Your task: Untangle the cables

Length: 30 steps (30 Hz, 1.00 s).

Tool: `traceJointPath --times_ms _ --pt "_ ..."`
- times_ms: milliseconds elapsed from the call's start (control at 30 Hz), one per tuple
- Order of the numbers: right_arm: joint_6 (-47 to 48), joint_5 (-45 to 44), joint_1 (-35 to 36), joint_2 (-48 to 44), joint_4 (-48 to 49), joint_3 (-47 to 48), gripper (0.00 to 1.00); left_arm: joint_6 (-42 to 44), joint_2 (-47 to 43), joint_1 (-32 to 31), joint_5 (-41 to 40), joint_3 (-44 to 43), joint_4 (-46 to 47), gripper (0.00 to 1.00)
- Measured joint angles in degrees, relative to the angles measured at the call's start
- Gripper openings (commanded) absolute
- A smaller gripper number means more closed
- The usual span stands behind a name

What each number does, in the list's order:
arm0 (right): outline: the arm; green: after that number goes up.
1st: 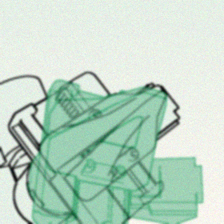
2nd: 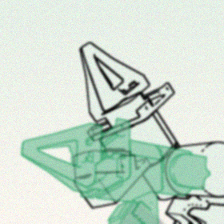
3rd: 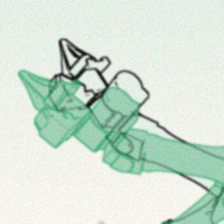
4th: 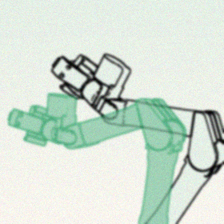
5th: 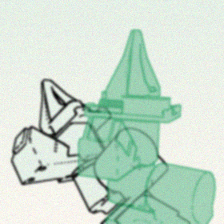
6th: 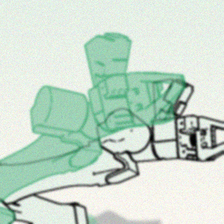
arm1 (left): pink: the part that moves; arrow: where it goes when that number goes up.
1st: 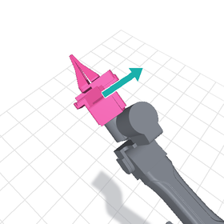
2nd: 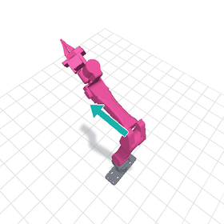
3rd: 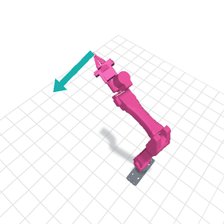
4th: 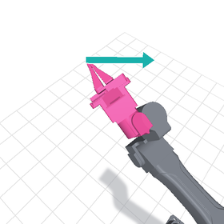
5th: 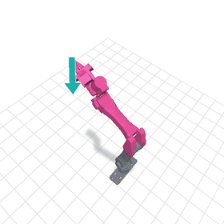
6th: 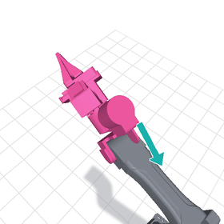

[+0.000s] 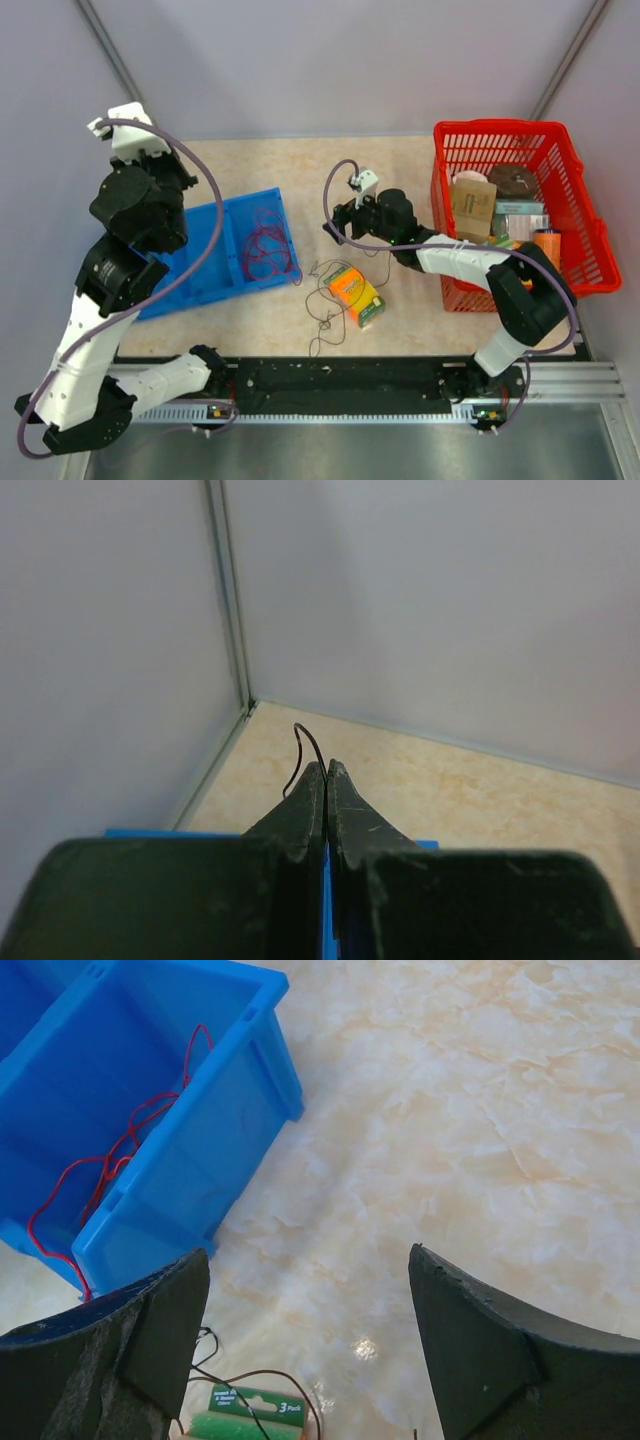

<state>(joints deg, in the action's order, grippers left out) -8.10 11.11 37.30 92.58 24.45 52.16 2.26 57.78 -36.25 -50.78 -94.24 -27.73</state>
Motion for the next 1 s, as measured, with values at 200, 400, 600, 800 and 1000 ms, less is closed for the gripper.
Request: traceJointPath --times_ms 200,400,600,800,1000 --pt "-0.04 -0.74 0.00 0.00 0.00 0.00 0.79 -9.46 -0.85 8.87 3.34 7.93 -4.13 0.00" --pt "-0.04 -1.14 0.00 0.00 0.00 0.00 0.79 -15.72 0.81 16.61 10.34 13.73 -6.16 0.00" --pt "-0.02 -1.68 0.00 0.00 -0.02 0.00 0.79 -18.47 1.31 18.12 12.96 14.69 -6.99 0.00" --pt "-0.02 -1.88 0.00 0.00 -0.04 0.00 0.79 -18.34 2.78 18.60 14.75 7.23 -9.14 0.00" --pt "-0.02 -1.88 0.00 0.00 -0.07 0.00 0.79 -16.74 2.03 18.60 15.39 -3.37 -6.10 0.00"
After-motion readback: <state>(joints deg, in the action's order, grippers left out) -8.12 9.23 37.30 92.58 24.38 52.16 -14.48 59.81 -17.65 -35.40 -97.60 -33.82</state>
